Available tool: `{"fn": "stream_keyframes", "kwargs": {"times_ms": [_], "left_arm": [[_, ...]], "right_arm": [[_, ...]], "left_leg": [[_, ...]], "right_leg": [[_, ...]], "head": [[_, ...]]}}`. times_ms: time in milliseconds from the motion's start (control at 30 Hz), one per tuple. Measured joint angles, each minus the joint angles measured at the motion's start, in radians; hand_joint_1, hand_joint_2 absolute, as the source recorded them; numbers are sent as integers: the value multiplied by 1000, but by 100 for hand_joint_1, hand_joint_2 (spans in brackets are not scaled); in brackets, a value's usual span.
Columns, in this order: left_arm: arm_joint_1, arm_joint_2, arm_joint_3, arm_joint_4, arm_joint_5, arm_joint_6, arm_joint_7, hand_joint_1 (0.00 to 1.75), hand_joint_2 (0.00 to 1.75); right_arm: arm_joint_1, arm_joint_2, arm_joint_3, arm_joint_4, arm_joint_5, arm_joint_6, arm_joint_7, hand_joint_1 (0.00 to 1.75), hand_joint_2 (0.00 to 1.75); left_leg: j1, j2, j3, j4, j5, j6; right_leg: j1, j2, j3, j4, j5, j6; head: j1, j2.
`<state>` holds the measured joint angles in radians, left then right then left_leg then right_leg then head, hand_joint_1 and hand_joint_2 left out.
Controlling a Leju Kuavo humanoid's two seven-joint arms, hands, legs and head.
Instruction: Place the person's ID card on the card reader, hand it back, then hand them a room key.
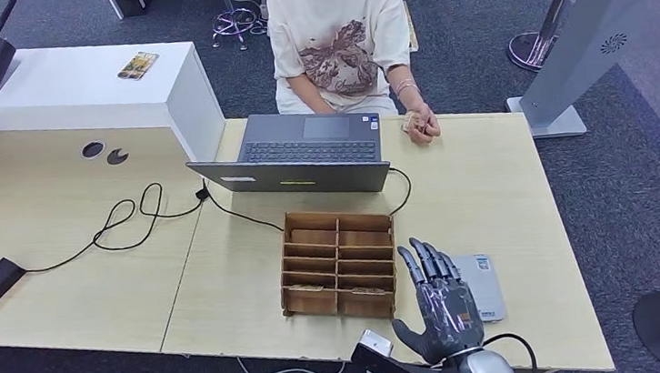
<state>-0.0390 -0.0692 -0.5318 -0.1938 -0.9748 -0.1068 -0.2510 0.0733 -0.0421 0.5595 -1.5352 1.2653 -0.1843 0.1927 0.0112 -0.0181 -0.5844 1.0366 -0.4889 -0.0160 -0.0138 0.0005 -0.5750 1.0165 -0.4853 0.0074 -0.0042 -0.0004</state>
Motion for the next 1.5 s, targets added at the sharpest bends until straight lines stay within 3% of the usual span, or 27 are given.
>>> {"fn": "stream_keyframes", "kwargs": {"times_ms": [433,900,1500], "left_arm": [[0,-1,-1,0,0,-1,0,0,0],[-2,-1,-8,0,0,-5,-3,0,0],[-4,0,-20,0,0,-8,-4,0,0]], "right_arm": [[-31,20,-3,33,43,12,-21,48,175],[-55,35,-3,67,35,16,-27,34,175],[-57,37,2,91,30,16,-28,54,175]], "left_leg": [[0,0,0,0,0,0],[0,0,0,0,0,0],[0,0,0,0,0,0]], "right_leg": [[0,0,0,0,0,0],[0,0,0,0,0,0],[0,0,0,0,0,0]], "head": [[0,0],[0,0],[0,0]]}}
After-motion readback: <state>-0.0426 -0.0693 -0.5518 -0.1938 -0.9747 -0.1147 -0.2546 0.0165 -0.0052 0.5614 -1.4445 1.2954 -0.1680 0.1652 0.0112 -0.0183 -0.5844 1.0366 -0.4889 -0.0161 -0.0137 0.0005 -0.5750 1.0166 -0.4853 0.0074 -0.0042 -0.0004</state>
